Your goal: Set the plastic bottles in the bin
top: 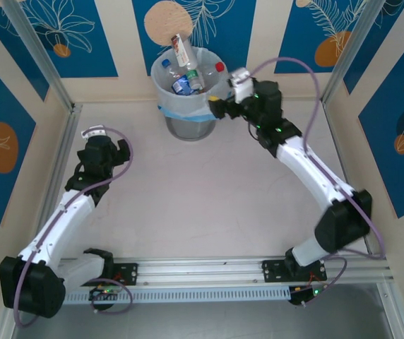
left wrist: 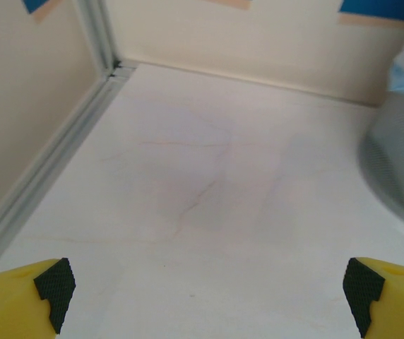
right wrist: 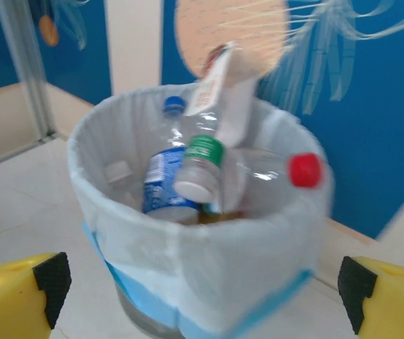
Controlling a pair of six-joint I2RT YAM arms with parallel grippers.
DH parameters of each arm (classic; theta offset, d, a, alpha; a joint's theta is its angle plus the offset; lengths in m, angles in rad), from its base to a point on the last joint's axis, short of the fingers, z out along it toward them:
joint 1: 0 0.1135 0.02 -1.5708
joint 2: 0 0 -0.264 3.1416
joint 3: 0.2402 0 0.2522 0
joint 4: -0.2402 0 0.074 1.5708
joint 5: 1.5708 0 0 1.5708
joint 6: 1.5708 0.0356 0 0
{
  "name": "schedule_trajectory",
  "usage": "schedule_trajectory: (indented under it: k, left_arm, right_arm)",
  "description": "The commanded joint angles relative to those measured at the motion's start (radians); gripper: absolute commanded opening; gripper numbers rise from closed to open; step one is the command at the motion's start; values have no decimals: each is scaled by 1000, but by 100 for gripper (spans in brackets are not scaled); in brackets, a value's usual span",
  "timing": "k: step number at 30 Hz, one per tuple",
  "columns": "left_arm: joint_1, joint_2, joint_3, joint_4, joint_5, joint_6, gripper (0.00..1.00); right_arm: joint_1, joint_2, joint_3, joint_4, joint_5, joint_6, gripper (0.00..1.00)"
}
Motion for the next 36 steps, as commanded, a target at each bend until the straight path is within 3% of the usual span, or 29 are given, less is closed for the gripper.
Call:
schedule_trajectory:
  k: [1, 7, 11, 14, 20, 24, 28, 31, 34, 36]
  left_arm:
    - [52, -28, -135, 193, -36, 104, 99]
    - [158, 21, -315, 392, 100, 122, 99]
    - [180, 121, -328, 477, 182, 150, 99]
    - [183, 198, -372, 668, 277, 230, 99]
    - [184, 349, -334, 742, 322, 265, 99]
    - [186, 406, -338, 834, 436, 279, 99]
    - [178, 488, -427, 1064, 514, 321, 99]
    - [162, 481, -419, 1035, 439, 316, 99]
    - [115, 482, -439, 1081, 204, 285, 99]
    - [111, 480, -438, 1075, 174, 277, 99]
  right_arm:
    - [-93, -147, -193, 100, 96, 91, 99]
    - [-328, -277, -542, 106, 71, 215, 99]
    - [-440, -261, -704, 200, -7, 210, 100]
    - [-496, -219, -782, 291, -80, 211, 99]
    - [-543, -95, -820, 395, -254, 199, 100]
    - [-534, -76, -849, 450, -272, 185, 100]
    - [-527, -107, -896, 507, -259, 176, 99]
    - [-518, -139, -943, 558, -241, 173, 100]
    - [-488, -177, -997, 617, -224, 151, 99]
    - [-469, -196, -1034, 675, -225, 164, 100]
